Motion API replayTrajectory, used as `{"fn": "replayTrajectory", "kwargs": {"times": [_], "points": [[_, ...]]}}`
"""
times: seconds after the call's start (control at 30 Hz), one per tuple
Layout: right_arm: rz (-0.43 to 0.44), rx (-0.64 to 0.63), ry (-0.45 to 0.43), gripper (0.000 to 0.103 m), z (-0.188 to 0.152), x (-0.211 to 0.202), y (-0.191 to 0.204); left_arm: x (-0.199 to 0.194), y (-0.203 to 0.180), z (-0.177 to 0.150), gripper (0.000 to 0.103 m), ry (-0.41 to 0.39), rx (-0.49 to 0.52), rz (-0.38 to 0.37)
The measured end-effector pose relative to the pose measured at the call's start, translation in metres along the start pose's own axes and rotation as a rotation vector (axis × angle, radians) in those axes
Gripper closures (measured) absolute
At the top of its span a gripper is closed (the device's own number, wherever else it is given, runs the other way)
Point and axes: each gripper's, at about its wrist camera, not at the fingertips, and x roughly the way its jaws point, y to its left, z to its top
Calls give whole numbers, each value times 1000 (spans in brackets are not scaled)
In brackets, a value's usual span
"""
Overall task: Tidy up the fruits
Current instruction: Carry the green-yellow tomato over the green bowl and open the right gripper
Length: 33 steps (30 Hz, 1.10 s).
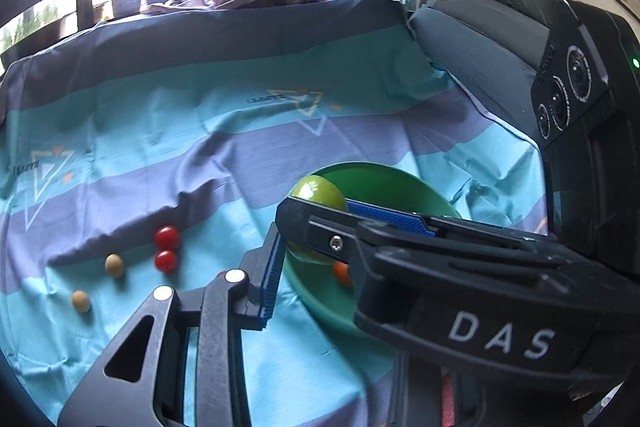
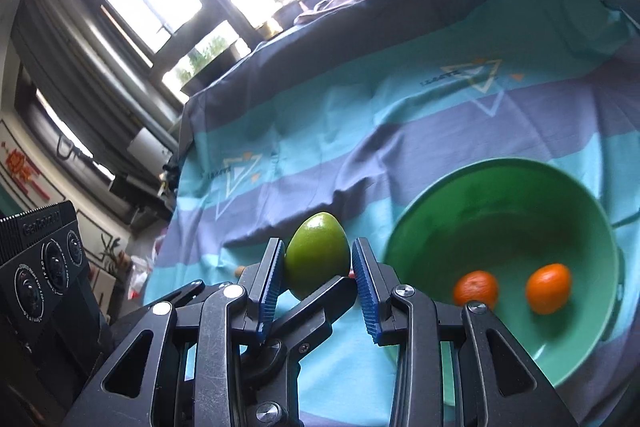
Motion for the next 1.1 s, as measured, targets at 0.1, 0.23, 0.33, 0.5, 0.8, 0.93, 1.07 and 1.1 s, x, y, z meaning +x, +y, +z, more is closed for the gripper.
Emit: {"fn": "replayTrajectory", "kwargs": {"times": [0.1,0.23,0.33,0.5,0.8,0.93,1.07,1.1], "points": [[-22,13,-1,65,3,-5,-17,15,-13,4,70,26,9,-31],[-78,29,8,65,5,-6,-36,35,-23,4,70,63,9,-71],[-96,56,33,65,5,-2,-52,51,-28,3,70,97,6,-96],[-134,80,72,65,4,3,-73,71,-31,2,70,138,-4,-130],[-156,131,126,65,2,17,-94,96,-30,-1,70,210,-24,-149],[-172,138,148,65,1,21,-98,102,-31,-4,70,230,-31,-157],[-176,148,155,65,0,22,-100,103,-32,-6,70,233,-26,-153],[-176,146,157,65,0,22,-101,103,-32,-6,70,234,-27,-154]]}}
